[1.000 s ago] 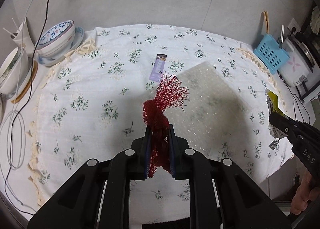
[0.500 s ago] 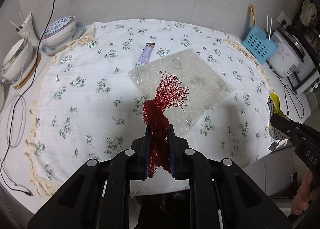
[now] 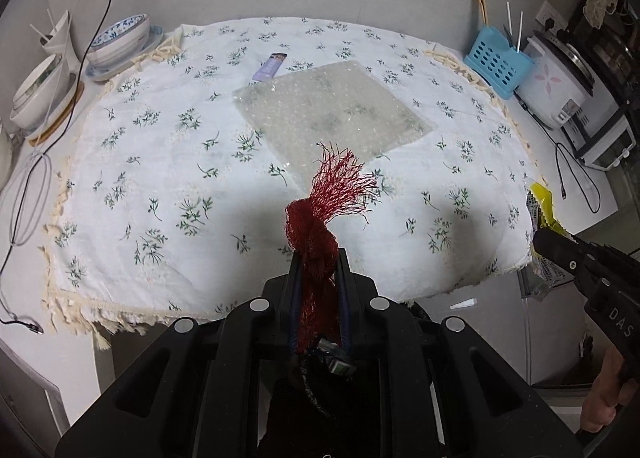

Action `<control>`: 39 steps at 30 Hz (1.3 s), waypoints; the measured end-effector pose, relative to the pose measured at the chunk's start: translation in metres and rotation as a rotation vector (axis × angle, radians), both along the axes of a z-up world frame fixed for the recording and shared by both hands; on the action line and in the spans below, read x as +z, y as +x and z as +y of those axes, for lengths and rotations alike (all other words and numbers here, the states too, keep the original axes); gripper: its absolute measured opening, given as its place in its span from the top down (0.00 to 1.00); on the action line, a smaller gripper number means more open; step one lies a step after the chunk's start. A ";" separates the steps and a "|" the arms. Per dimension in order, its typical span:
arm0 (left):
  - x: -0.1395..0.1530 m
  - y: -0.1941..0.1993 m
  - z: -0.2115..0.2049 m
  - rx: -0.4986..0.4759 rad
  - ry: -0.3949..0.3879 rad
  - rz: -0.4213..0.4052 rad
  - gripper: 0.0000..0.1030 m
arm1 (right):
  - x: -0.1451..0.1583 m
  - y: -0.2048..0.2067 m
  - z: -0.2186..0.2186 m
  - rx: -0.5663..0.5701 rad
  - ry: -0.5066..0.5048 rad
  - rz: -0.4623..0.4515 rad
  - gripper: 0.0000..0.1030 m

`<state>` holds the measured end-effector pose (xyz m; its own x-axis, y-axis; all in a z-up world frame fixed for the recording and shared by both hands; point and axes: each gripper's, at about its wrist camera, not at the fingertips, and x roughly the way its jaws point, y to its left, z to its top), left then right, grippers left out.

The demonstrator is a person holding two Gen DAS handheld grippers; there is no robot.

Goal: Collect trash
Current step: 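Carry the mesh bag with left tool while right tool carries the wrapper to the bin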

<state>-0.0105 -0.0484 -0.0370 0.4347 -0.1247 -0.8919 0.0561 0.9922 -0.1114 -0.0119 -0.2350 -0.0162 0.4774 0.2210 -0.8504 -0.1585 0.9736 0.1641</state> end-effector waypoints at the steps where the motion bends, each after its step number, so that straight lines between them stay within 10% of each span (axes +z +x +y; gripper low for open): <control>1: -0.002 -0.005 -0.003 -0.001 -0.002 0.002 0.86 | -0.001 -0.004 -0.002 0.002 -0.002 0.001 0.89; 39: -0.115 -0.075 -0.083 -0.095 0.037 0.141 0.86 | -0.132 -0.085 -0.049 0.023 -0.037 0.179 0.89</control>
<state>-0.0854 -0.1314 -0.1520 0.2929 -0.1257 -0.9478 0.1365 0.9867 -0.0887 -0.0969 -0.2840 -0.1483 0.3133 0.1970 -0.9290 -0.1522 0.9760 0.1557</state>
